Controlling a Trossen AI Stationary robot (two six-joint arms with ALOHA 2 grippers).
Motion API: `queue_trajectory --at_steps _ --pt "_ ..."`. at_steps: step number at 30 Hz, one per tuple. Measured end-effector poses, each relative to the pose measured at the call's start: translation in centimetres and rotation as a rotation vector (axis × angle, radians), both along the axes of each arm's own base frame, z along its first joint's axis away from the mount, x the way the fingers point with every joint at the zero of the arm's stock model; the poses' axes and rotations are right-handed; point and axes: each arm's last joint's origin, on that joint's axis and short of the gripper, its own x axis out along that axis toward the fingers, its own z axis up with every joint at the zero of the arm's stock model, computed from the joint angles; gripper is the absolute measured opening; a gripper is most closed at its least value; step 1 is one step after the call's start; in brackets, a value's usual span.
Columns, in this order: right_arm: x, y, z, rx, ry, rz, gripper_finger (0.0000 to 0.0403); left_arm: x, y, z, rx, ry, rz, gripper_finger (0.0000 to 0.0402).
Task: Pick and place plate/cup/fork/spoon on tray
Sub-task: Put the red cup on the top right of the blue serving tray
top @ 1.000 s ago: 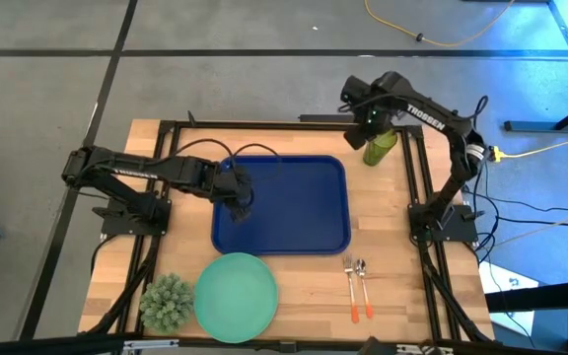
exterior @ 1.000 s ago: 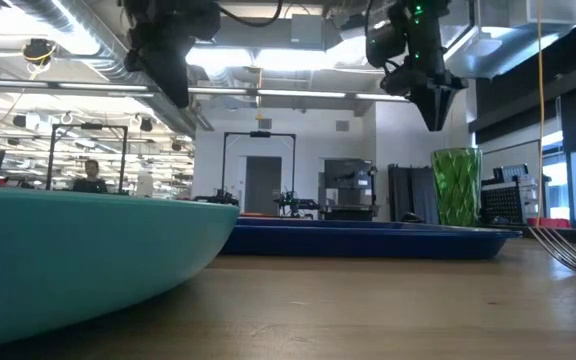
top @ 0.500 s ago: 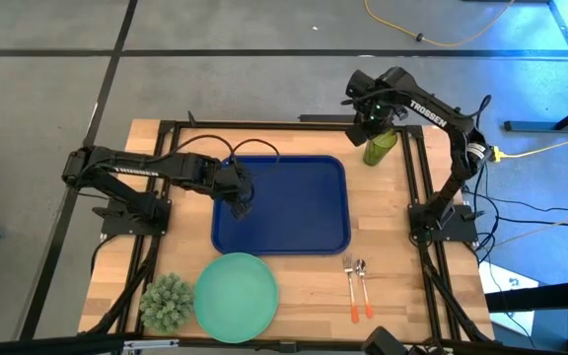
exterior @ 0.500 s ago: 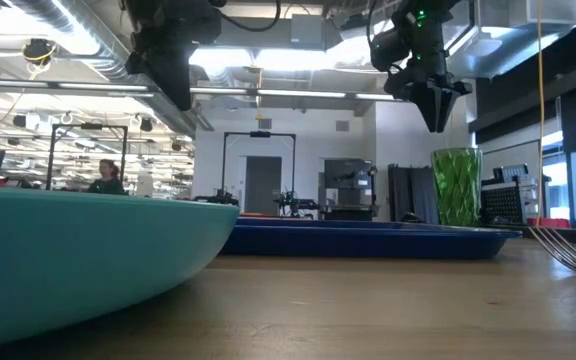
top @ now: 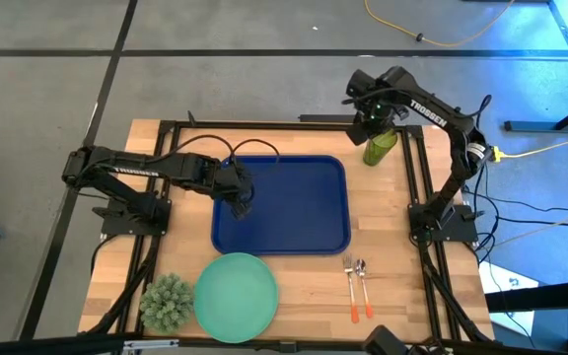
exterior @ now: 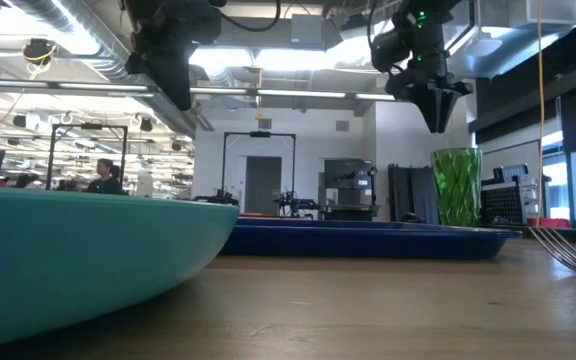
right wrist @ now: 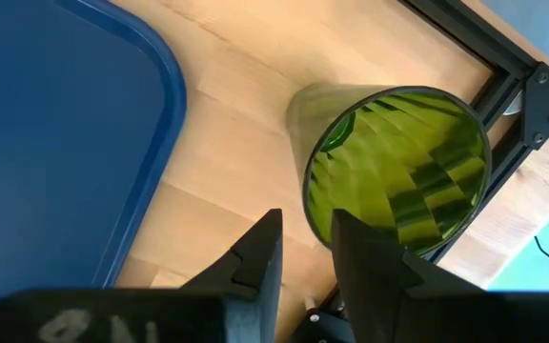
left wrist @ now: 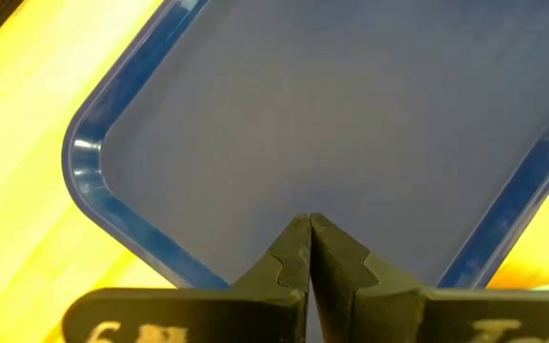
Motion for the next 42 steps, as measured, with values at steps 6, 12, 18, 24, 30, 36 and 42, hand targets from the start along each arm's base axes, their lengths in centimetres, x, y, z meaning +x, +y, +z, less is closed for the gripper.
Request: queue_trajectory --at_steps 6,12,18,24,30,36,42 --pt "-0.1 -0.2 0.0 0.0 0.0 -0.026 0.0096 0.0 0.0 0.0 0.01 0.007 -0.022 0.0" --pt "0.0 -0.4 -0.4 0.008 0.008 -0.028 0.0096 0.6 0.0 0.3 0.062 -0.033 -0.124 0.0" --pt "0.5 -0.9 -1.3 0.015 0.04 -0.022 0.0096 2.0 -0.1 1.2 0.108 -0.177 -0.252 0.0" --pt "0.5 -1.1 -1.5 0.014 0.056 -0.023 0.0096 2.2 0.1 1.3 0.105 -0.192 -0.261 0.0" --pt "0.5 -1.0 -1.5 0.028 0.044 -0.029 0.0096 2.2 0.0 1.3 0.104 -0.192 -0.26 0.0" --pt "0.5 -1.1 -1.5 0.029 0.044 -0.03 0.0096 2.2 0.0 1.3 0.103 -0.193 -0.259 0.0" --pt "0.1 -0.7 -3.7 0.089 0.107 -0.029 0.0096 2.2 0.0 1.3 0.092 -0.198 -0.242 0.0"
